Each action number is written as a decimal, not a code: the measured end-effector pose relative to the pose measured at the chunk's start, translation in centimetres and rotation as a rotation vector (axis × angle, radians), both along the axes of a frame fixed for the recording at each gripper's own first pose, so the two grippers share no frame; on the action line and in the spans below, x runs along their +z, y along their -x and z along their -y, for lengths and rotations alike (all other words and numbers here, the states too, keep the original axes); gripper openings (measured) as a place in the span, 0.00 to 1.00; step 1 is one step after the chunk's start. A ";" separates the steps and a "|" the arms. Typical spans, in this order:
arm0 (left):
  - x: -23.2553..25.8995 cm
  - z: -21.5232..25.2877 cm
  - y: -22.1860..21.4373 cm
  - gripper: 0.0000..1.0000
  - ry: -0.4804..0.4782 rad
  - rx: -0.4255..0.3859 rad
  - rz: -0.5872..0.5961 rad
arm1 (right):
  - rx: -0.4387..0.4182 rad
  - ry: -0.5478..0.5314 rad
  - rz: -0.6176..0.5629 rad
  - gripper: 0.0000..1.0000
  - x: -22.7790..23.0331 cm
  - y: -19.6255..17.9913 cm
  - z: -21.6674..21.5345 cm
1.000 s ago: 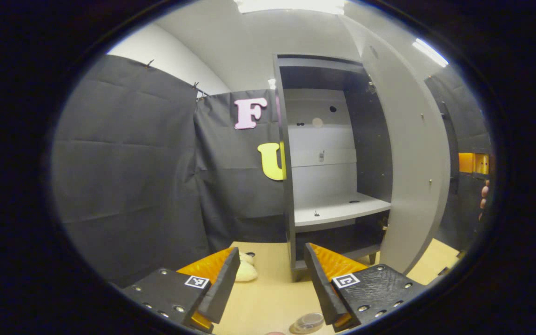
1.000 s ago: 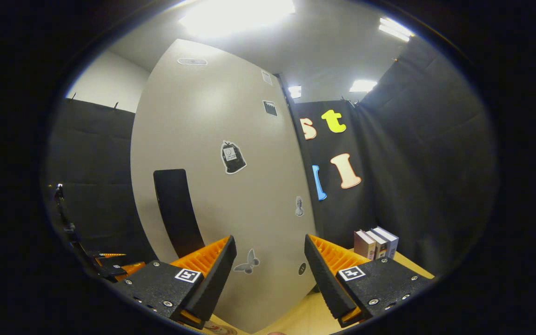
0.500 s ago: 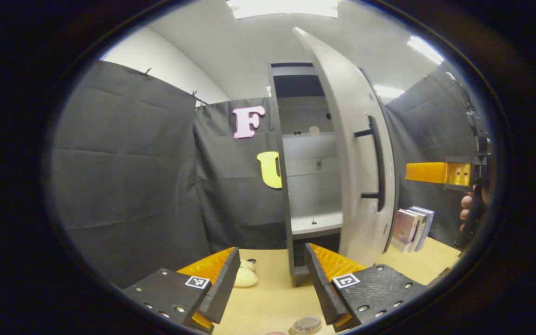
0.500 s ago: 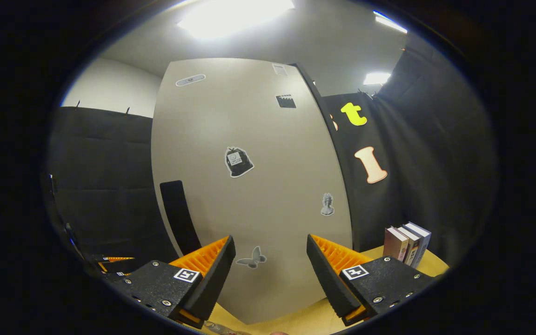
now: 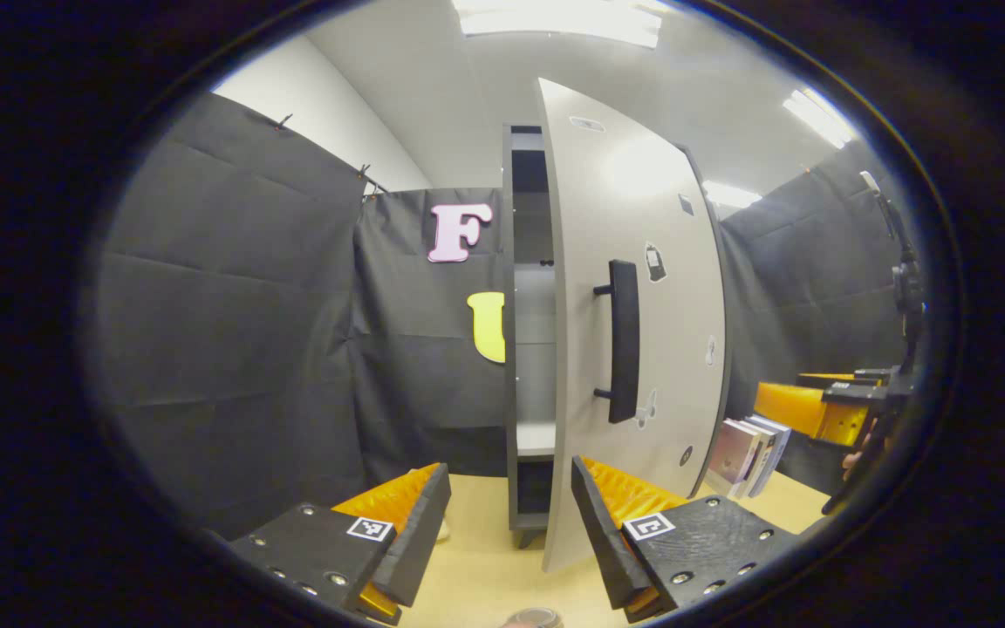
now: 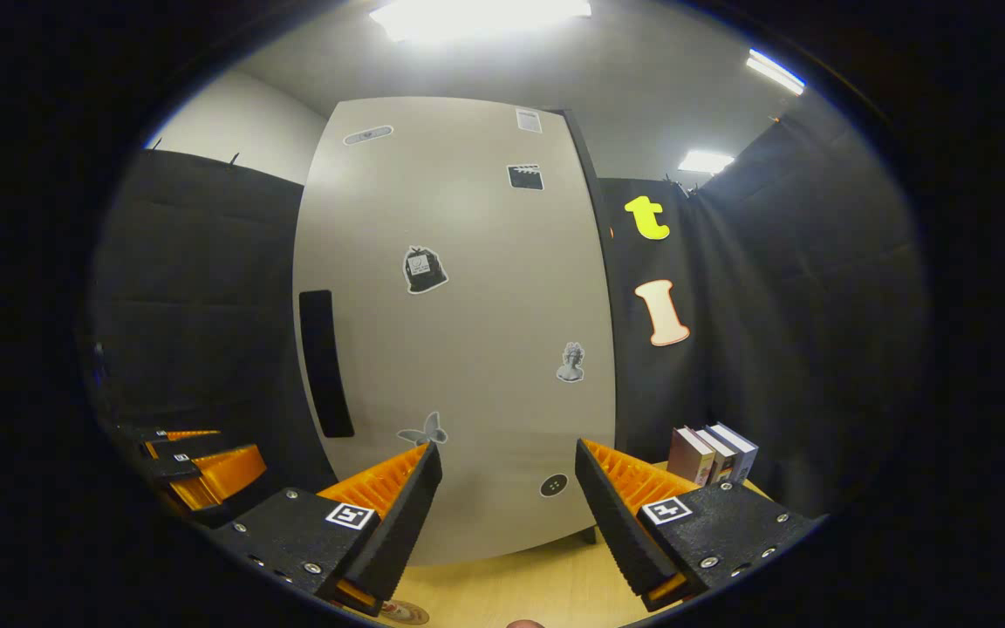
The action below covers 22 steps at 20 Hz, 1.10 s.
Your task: Open the cabinet door with the right hand, grasp the bottle in the cabinet with the left hand and place it on the coaster, then close the cabinet door with the right hand.
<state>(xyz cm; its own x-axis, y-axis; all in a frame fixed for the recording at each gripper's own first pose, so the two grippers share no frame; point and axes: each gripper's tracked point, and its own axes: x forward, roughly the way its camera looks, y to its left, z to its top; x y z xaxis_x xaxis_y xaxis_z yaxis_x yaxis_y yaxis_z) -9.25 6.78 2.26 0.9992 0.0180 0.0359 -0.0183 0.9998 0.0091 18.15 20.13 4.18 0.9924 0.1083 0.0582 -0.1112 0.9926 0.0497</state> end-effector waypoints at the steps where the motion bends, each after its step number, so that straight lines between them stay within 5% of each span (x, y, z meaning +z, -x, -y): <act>1: 0.2 0.3 -0.4 0.80 -0.003 -0.004 0.002 | -0.007 0.029 -0.002 0.95 -0.1 -0.1 -0.3; 9: 1.5 1.0 -0.3 0.80 0.020 -0.011 0.013 | 0.019 0.099 0.094 0.95 2.2 1.5 -3.5; 22: 2.8 1.0 -0.1 0.80 -0.011 -0.004 0.033 | 0.047 0.084 0.025 0.96 0.8 0.5 -4.0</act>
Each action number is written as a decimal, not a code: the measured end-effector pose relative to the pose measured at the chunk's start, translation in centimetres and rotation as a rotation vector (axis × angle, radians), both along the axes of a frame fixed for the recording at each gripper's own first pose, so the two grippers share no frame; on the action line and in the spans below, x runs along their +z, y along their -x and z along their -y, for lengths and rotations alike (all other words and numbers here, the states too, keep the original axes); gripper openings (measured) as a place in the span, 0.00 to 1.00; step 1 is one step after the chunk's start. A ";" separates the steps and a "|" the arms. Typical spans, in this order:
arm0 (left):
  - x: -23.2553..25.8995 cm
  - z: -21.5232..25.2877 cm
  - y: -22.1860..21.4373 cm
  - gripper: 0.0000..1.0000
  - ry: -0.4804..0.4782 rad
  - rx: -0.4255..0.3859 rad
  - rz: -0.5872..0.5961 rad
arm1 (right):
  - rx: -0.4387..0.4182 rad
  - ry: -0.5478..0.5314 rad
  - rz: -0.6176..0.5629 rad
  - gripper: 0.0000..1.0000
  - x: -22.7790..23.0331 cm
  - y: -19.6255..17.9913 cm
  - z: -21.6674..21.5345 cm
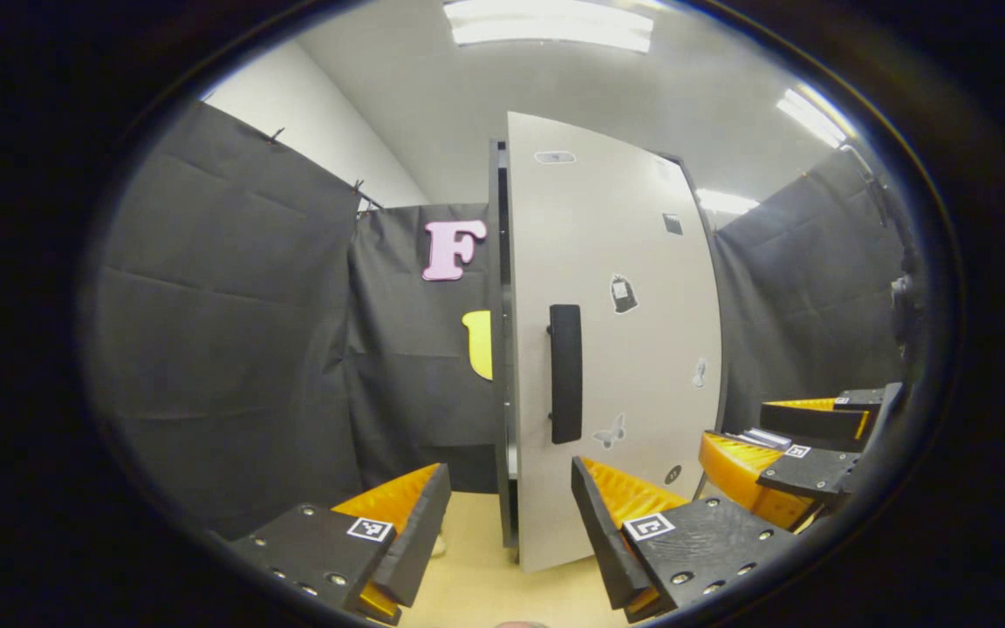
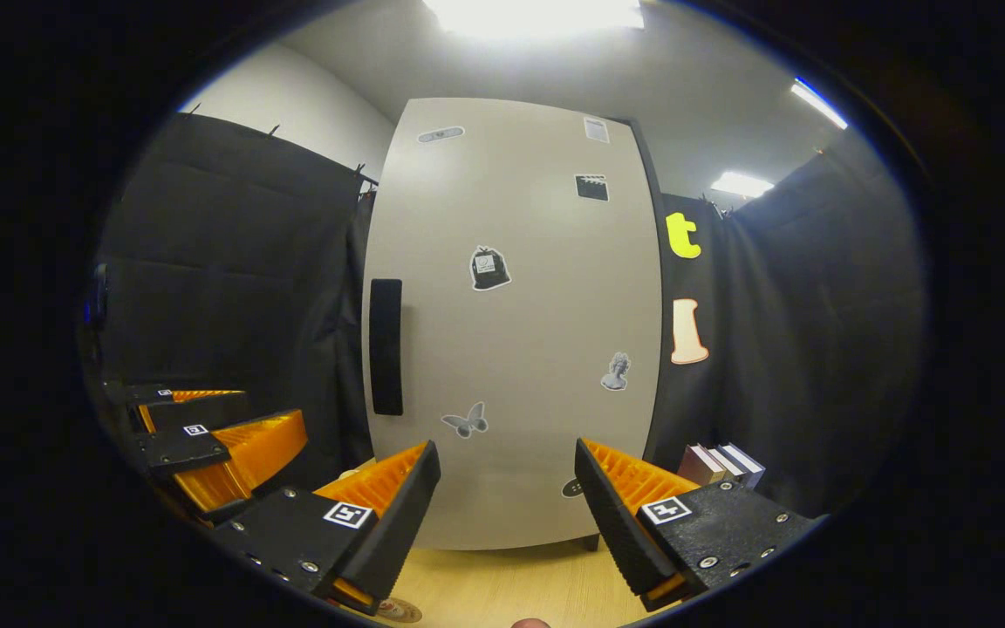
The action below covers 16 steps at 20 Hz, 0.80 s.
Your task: Open the cabinet door with the right hand, grasp the bottle in the cabinet with the left hand and place it on the coaster, then close the cabinet door with the right hand.
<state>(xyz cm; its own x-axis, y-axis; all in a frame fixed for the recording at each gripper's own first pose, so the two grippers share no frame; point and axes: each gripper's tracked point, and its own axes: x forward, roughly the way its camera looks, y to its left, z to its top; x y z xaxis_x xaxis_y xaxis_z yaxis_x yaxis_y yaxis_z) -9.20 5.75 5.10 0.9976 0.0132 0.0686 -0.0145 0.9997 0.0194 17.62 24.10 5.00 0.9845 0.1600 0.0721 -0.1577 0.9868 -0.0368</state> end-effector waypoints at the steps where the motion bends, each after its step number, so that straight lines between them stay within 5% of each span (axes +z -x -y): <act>1: 0.0 0.1 0.0 0.80 -0.004 -0.002 0.002 | 0.004 0.001 -0.001 0.96 0.1 -0.1 -0.1; 16: -0.2 0.6 0.5 0.80 0.008 0.003 0.000 | 0.001 0.022 0.001 0.96 0.3 0.2 1.4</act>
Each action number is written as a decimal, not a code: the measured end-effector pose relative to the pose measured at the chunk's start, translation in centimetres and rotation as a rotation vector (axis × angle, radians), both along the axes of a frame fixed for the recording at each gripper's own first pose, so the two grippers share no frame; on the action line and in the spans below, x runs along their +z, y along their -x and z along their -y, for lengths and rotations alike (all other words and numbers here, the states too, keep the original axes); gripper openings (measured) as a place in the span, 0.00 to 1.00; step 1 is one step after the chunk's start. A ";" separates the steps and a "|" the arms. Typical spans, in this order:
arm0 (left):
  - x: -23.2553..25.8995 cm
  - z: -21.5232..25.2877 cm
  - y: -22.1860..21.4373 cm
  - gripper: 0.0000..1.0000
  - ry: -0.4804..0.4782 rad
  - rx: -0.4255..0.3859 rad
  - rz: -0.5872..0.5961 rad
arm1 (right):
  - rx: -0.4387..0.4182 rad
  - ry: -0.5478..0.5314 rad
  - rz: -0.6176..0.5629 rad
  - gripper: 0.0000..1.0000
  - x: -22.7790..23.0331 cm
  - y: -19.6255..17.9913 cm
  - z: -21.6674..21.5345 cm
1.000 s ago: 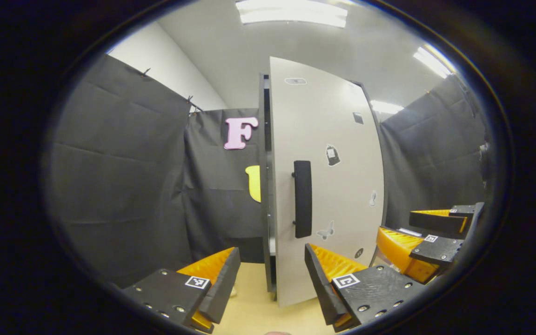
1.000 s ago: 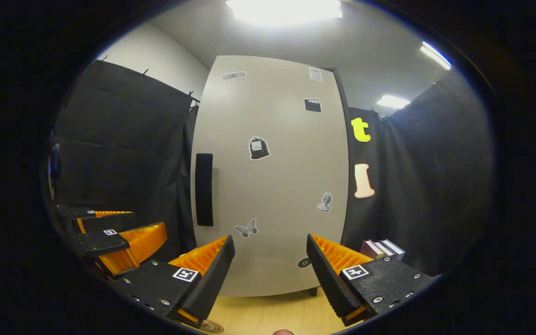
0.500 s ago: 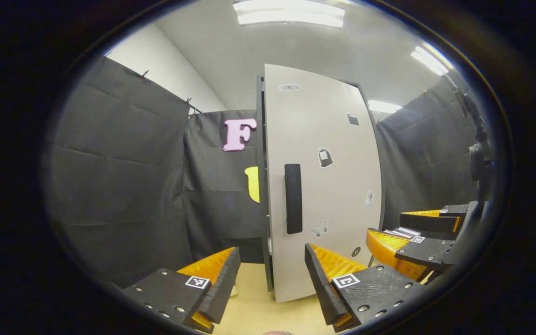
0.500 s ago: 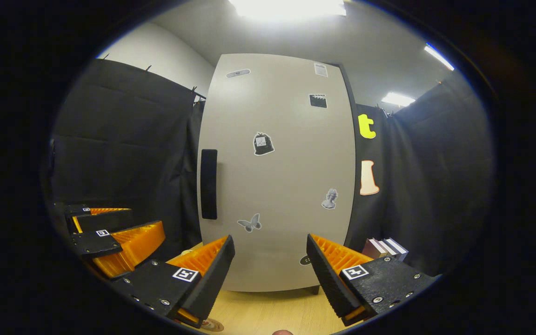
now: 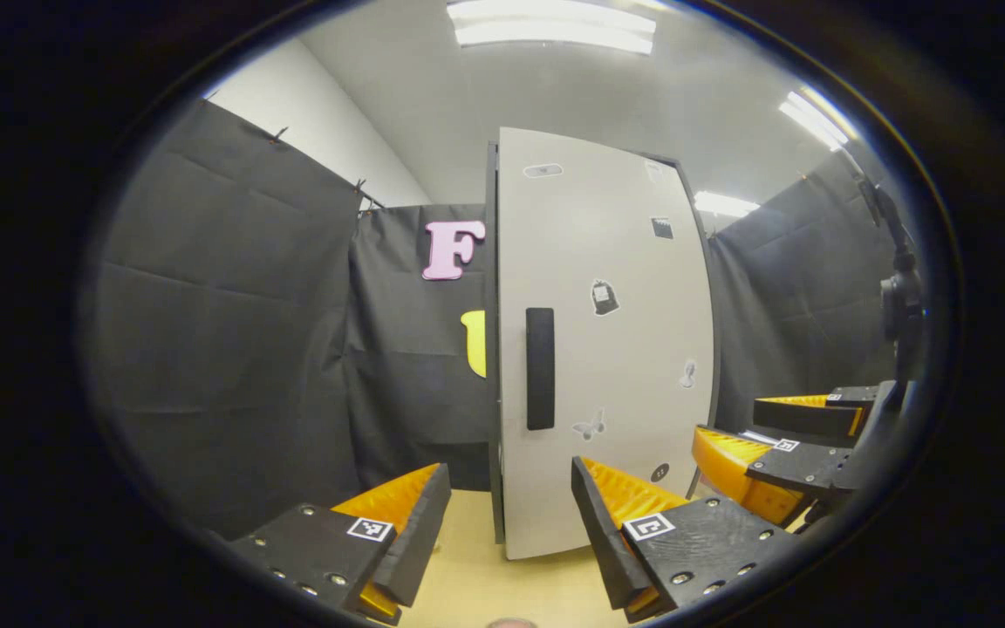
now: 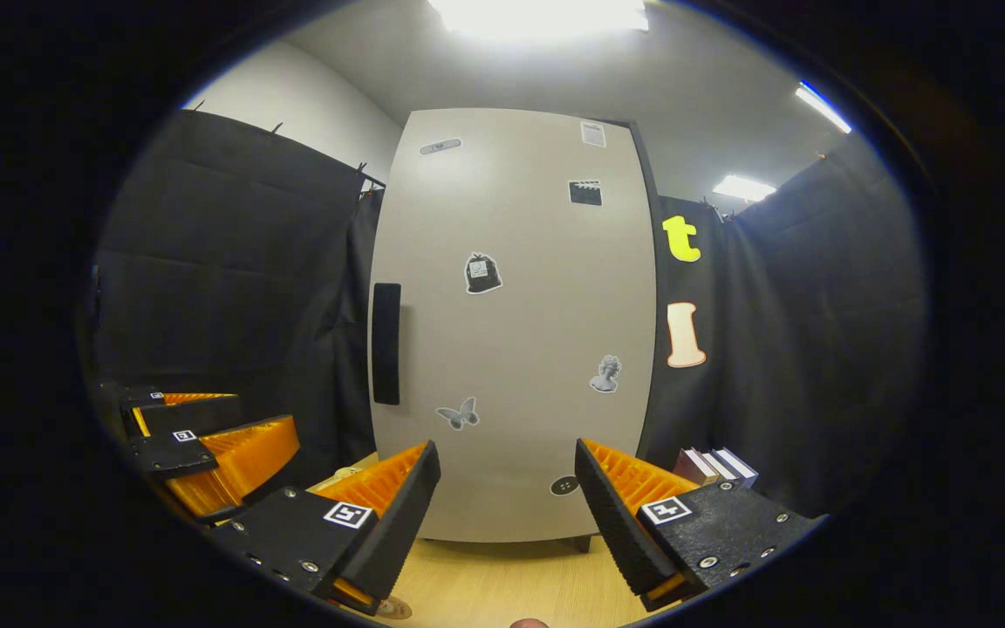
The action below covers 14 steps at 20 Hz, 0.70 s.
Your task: Open the cabinet door with the right hand, grasp the bottle in the cabinet with the left hand and place it on the coaster, then close the cabinet door with the right hand.
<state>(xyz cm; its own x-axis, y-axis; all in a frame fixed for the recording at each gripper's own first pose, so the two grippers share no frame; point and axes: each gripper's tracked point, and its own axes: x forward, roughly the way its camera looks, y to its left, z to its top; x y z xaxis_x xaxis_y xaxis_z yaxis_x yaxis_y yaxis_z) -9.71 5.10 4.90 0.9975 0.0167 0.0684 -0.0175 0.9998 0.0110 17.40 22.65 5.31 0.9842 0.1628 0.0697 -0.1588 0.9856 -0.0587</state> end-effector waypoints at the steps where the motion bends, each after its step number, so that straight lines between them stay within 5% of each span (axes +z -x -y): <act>1: -0.1 0.0 0.0 0.80 0.000 -0.001 -0.002 | 0.000 0.006 -0.003 0.96 -0.1 -0.1 0.1; 8: -0.6 0.0 0.2 0.85 0.028 0.001 -0.011 | -0.001 0.016 -0.004 0.96 -0.1 -0.4 0.6; 14: -0.3 0.4 0.0 0.80 0.017 -0.004 0.003 | -0.014 0.009 -0.006 0.96 -0.3 -0.2 1.3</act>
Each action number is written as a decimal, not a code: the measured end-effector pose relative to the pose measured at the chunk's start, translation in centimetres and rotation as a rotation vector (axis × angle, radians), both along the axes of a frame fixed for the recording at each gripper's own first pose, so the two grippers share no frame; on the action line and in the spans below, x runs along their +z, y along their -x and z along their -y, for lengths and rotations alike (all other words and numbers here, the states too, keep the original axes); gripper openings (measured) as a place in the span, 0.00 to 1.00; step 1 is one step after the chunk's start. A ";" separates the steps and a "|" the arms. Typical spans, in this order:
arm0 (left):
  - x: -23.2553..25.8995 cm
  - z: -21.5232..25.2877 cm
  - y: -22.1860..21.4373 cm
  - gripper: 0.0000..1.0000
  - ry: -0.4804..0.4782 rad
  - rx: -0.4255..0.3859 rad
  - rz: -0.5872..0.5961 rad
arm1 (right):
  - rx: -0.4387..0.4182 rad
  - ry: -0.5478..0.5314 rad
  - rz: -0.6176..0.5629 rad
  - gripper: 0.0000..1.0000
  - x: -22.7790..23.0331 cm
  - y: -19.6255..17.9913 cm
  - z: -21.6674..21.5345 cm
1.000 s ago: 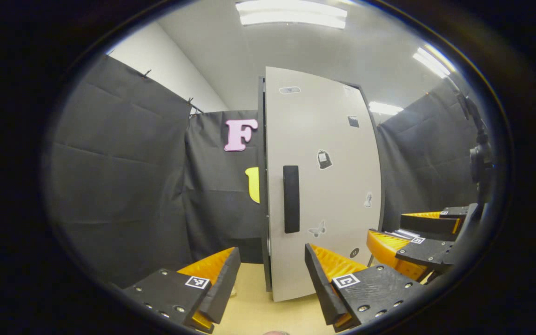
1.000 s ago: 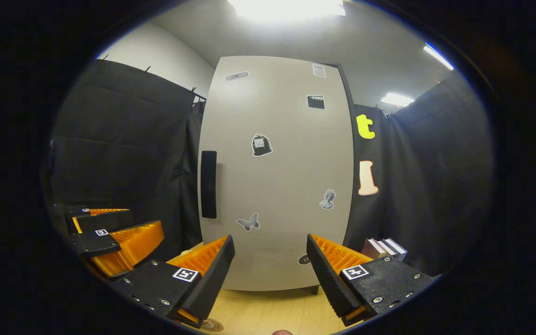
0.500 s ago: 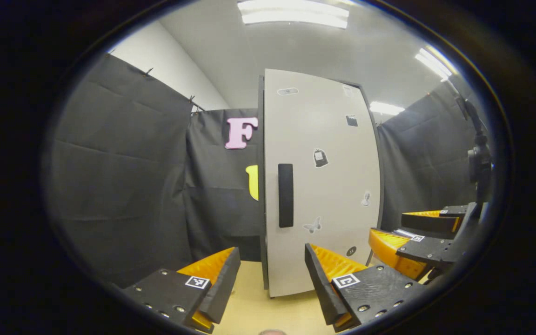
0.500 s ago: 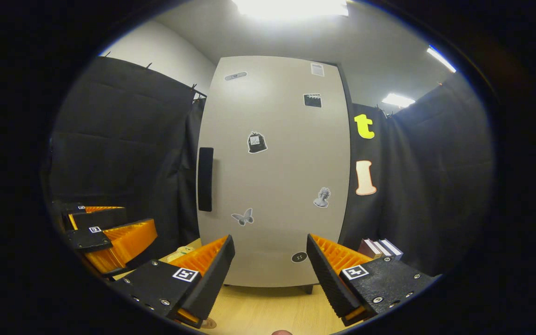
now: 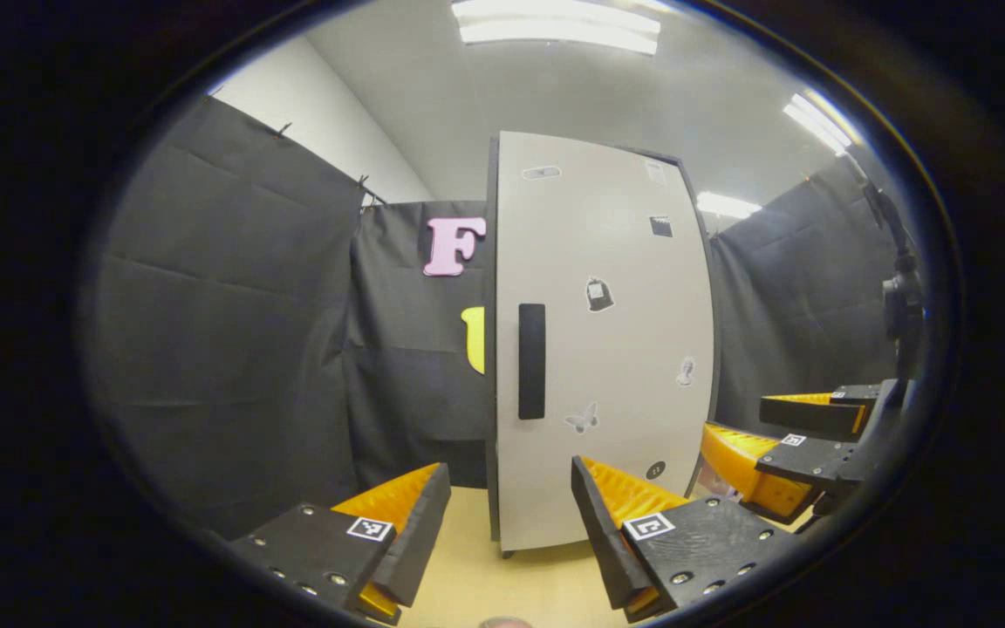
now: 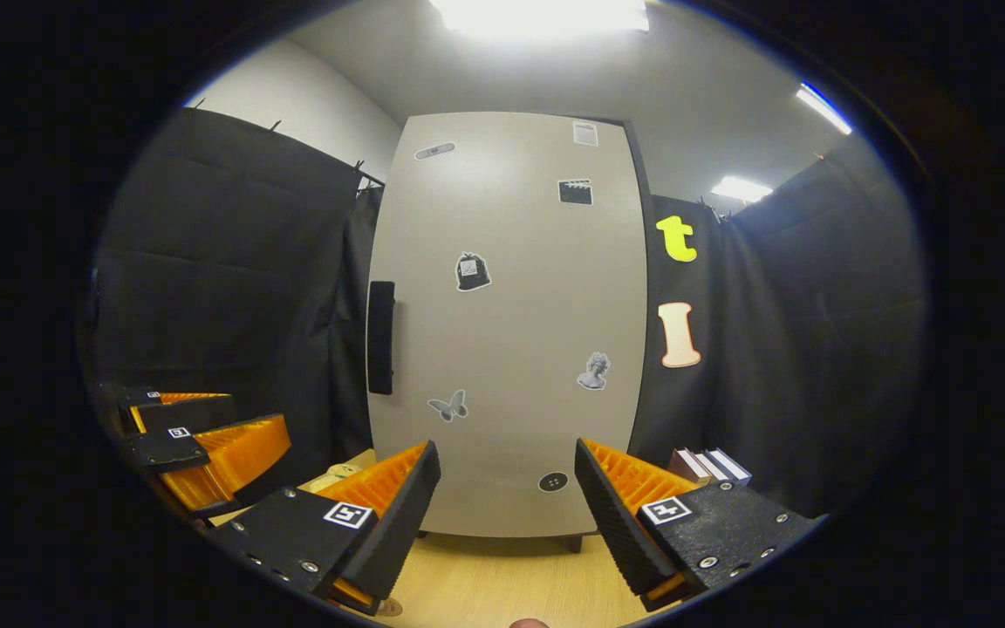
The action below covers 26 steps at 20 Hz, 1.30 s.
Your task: Open the cabinet door with the right hand, grasp the bottle in the cabinet with the left hand and place it on the coaster, then close the cabinet door with the right hand.
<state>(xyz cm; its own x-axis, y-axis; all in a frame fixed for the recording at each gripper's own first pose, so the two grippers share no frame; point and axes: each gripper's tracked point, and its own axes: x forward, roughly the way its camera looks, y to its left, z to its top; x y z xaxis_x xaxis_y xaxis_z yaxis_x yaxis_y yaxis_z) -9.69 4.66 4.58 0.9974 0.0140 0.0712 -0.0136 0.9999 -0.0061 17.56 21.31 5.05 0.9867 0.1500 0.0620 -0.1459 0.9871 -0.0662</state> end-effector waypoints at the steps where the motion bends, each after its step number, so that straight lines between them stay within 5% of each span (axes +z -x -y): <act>1: 0.3 0.3 -0.1 0.80 -0.002 -0.007 0.004 | -0.002 -0.003 0.001 0.96 0.0 0.0 0.2; 26: 0.7 0.8 0.0 0.84 -0.033 -0.037 0.015 | -0.016 -0.008 0.001 0.96 0.3 0.0 0.7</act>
<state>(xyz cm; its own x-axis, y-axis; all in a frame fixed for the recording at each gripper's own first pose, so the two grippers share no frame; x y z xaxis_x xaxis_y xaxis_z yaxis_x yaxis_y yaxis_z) -9.67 3.81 5.24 0.9959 -0.0256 0.0863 0.0233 0.9994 0.0267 17.56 20.57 5.34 0.9889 0.1341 0.0643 -0.1304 0.9897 -0.0587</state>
